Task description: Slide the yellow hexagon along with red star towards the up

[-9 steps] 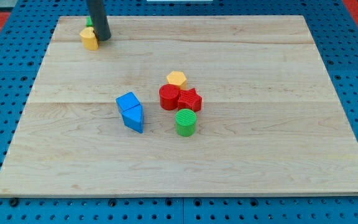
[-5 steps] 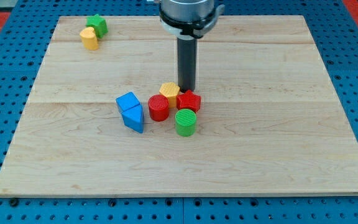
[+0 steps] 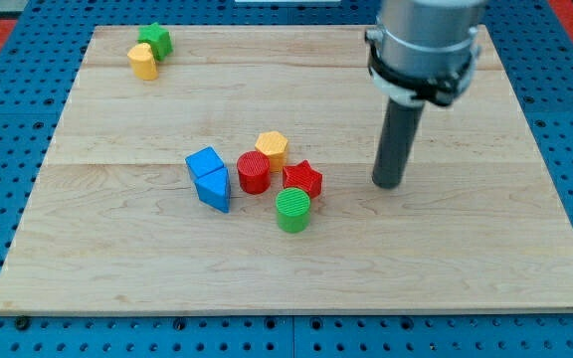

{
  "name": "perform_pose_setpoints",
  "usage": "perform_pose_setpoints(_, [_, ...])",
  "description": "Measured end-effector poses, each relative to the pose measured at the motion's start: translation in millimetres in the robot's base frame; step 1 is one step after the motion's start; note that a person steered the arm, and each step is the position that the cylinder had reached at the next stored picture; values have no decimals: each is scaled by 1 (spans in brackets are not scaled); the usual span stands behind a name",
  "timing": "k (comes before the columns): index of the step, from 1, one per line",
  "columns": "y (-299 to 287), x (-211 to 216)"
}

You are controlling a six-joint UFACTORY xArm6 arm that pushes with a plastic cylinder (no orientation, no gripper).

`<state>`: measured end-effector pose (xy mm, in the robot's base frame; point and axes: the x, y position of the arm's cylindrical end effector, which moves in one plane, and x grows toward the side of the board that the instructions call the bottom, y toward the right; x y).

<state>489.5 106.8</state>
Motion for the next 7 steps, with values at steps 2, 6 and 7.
perform_pose_setpoints(2, [-80, -17])
perform_pose_setpoints(6, [-148, -42])
perform_pose_setpoints(7, [-180, -80])
